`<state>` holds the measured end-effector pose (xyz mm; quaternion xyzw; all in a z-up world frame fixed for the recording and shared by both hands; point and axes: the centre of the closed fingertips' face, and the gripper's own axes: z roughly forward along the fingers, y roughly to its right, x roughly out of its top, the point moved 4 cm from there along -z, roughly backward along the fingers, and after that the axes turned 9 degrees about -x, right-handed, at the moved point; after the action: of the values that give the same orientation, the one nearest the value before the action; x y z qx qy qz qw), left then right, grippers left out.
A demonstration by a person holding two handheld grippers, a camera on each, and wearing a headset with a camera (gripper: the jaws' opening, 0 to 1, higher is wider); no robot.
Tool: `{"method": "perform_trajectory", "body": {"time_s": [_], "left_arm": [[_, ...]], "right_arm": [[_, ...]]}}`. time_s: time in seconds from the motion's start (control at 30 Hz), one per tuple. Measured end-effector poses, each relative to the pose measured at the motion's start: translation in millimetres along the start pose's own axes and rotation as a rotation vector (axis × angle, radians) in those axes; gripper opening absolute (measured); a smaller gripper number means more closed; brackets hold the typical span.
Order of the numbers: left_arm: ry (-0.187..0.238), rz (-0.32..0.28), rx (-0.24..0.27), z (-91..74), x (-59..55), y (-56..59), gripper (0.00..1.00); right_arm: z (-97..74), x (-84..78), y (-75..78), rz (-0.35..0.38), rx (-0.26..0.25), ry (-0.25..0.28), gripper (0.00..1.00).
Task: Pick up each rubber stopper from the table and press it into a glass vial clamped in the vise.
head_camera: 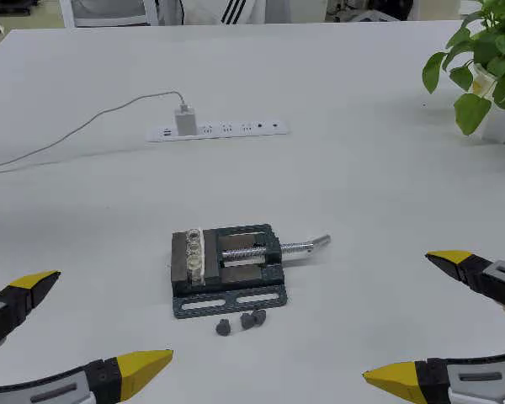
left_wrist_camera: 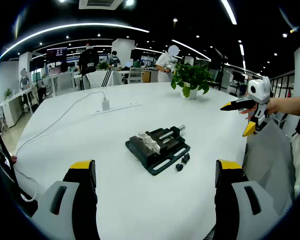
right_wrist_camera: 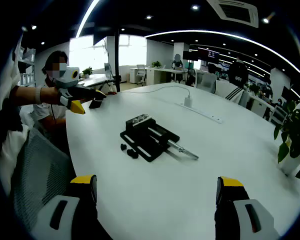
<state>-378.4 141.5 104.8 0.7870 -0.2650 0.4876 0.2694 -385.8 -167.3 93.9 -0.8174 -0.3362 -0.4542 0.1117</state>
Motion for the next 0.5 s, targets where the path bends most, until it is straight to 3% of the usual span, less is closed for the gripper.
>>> {"method": "perform_trajectory", "body": {"time_s": [0.2, 0.5], "left_arm": [[-0.006, 0.002, -0.008, 1.5, -1.0, 2.2, 0.99], [0.004, 0.008, -0.011, -1.5, -1.1, 3.5, 0.99]], "right_arm": [[-0.1, -0.9, -6.7, 0.012, 0.0, 0.004, 0.99], [-2.5, -3.9, -2.0, -0.002, -0.011, -0.008, 0.98]]}}
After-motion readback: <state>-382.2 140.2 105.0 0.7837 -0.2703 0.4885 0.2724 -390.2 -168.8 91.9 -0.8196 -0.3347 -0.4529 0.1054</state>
